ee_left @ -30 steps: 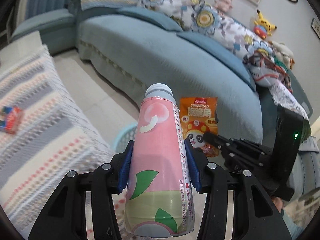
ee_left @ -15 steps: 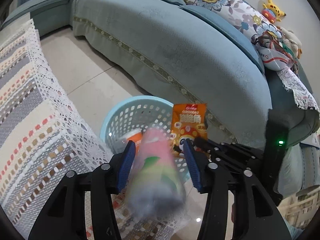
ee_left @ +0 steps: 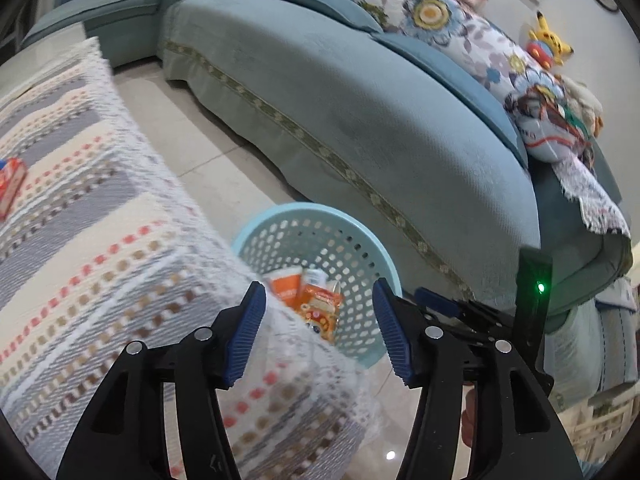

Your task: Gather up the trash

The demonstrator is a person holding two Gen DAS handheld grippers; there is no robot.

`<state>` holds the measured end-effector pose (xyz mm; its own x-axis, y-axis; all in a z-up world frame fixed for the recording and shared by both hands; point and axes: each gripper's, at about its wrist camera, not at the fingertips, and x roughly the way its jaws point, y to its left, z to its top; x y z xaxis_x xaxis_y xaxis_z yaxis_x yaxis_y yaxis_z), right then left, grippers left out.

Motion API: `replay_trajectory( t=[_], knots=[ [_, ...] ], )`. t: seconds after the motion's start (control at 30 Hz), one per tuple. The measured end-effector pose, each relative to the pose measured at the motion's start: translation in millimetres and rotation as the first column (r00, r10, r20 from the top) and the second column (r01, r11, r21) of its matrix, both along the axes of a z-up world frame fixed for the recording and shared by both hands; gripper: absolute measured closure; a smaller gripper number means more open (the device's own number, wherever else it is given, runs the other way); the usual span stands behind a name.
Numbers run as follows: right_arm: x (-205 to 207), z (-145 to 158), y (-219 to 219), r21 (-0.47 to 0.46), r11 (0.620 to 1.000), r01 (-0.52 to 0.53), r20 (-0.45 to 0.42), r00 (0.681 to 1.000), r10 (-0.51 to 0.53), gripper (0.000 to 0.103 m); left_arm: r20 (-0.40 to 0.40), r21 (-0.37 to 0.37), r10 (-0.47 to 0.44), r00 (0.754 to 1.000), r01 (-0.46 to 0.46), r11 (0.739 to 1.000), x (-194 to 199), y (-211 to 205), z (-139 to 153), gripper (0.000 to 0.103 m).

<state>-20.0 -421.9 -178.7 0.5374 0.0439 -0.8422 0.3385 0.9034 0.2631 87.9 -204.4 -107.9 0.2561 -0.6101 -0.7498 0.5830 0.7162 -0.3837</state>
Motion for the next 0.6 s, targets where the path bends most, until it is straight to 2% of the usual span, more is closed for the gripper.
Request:
replay_trajectory(
  t=[0.1, 0.17, 0.37, 0.47, 0.57, 0.6],
  knots=[
    [-2, 15, 12, 0.000, 1.000, -0.017, 0.032, 0.999, 0.017, 0.057, 0.001, -0.021, 0.031, 1.000, -0.031, 0.999, 1, 21, 8, 0.048],
    [-2, 30, 21, -0.008, 1.000, -0.029, 0.066, 0.997, 0.030, 0.057, 0.012, -0.028, 0.055, 0.998, -0.054, 0.998, 0, 37, 15, 0.044],
    [11, 82, 67, -0.041, 0.993, -0.108, 0.187, 0.976, 0.114, 0.056, 0.049, -0.083, 0.150, 0.988, -0.145, 0.986, -11, 111, 47, 0.037],
    [25, 102, 98, -0.060, 0.985, -0.160, 0.237, 0.957, 0.170, 0.052, 0.098, -0.099, 0.228, 0.969, -0.218, 0.971, -18, 158, 66, 0.034],
    [44, 119, 133, -0.085, 0.974, -0.210, 0.269, 0.936, 0.225, 0.043, 0.148, -0.101, 0.341, 0.928, -0.328, 0.939, -22, 213, 81, 0.022],
    [52, 123, 145, -0.090, 0.968, -0.234, 0.277, 0.928, 0.250, 0.040, 0.175, -0.090, 0.387, 0.905, -0.376, 0.922, -24, 235, 85, 0.020]
  ],
)
